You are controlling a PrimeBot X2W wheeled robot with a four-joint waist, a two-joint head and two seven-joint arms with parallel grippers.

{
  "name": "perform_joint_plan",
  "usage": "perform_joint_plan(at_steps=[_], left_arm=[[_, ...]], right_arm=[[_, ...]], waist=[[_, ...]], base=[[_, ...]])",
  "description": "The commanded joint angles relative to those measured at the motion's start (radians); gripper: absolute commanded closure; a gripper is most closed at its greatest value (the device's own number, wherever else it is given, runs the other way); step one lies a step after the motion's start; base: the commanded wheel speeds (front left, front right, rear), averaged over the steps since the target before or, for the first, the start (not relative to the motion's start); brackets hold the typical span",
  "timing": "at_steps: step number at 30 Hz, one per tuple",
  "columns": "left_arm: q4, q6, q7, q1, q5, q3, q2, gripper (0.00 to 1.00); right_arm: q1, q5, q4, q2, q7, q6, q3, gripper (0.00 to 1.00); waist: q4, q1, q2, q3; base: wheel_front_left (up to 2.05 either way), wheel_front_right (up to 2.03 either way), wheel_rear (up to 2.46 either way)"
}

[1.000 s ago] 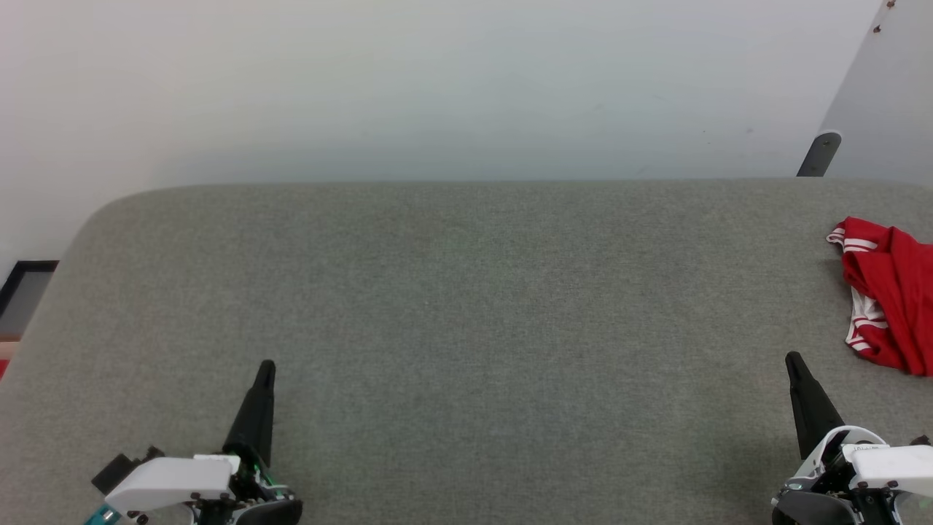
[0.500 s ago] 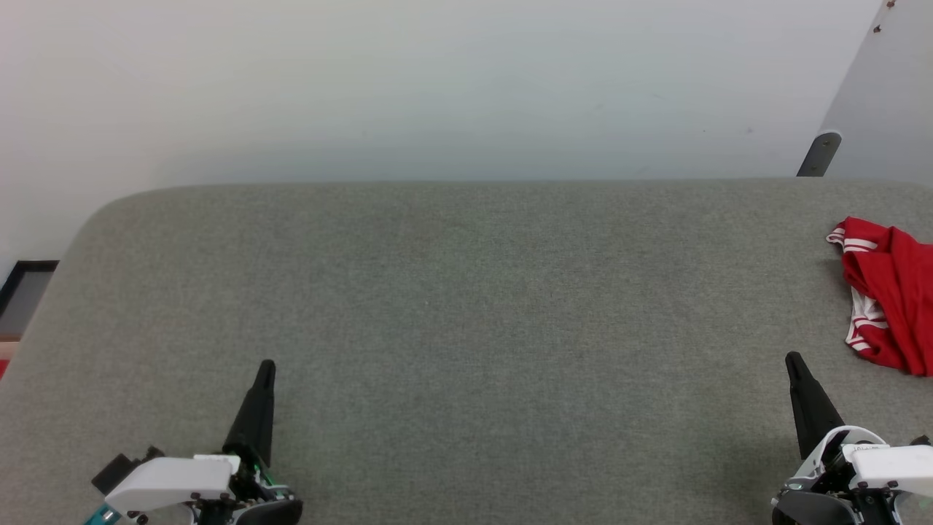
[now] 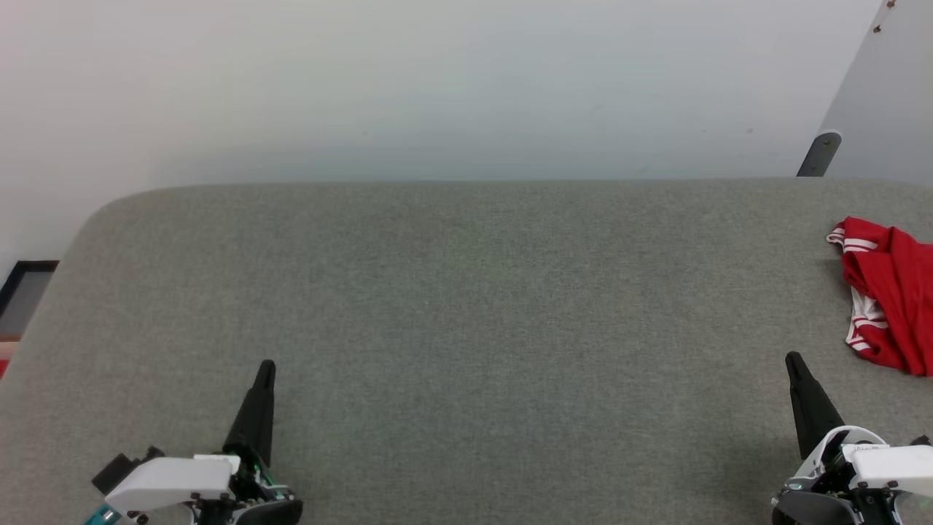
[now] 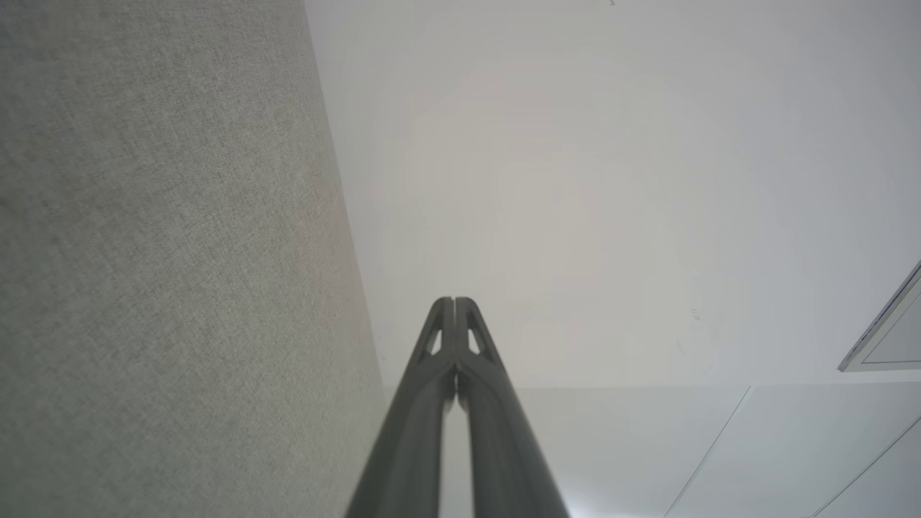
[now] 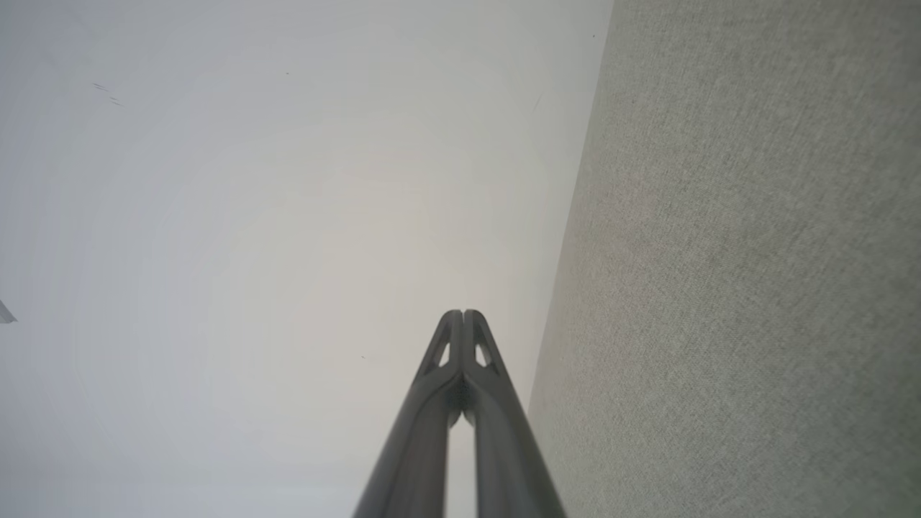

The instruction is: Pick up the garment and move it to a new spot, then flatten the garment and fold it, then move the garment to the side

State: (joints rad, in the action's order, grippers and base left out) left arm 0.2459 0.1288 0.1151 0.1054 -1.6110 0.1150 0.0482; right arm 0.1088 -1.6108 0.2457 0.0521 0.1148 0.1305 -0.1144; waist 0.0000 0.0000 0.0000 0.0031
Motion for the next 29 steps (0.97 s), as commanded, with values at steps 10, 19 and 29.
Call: perform_joint_plan(at_steps=[10, 19, 29], left_arm=[[-0.001, 0.004, 0.002, 0.009, -0.003, 0.001, 0.000, 1.00], [-0.001, 0.004, 0.002, 0.009, -0.003, 0.001, 0.000, 1.00], [-0.001, 0.004, 0.002, 0.009, -0.003, 0.001, 0.000, 1.00]], right_arm=[[0.003, -0.004, 0.000, -0.003, 0.002, 0.000, 0.000, 1.00], [0.003, -0.004, 0.000, -0.003, 0.002, 0.000, 0.000, 1.00], [0.003, -0.004, 0.000, -0.003, 0.002, 0.000, 0.000, 1.00]], waist=[[0.000, 0.0000, 0.0000, 0.000], [0.000, 0.0000, 0.0000, 0.000], [0.000, 0.0000, 0.0000, 0.000]], base=[[0.00, 0.00, 0.00], [0.00, 0.00, 0.00], [0.00, 0.00, 0.00]])
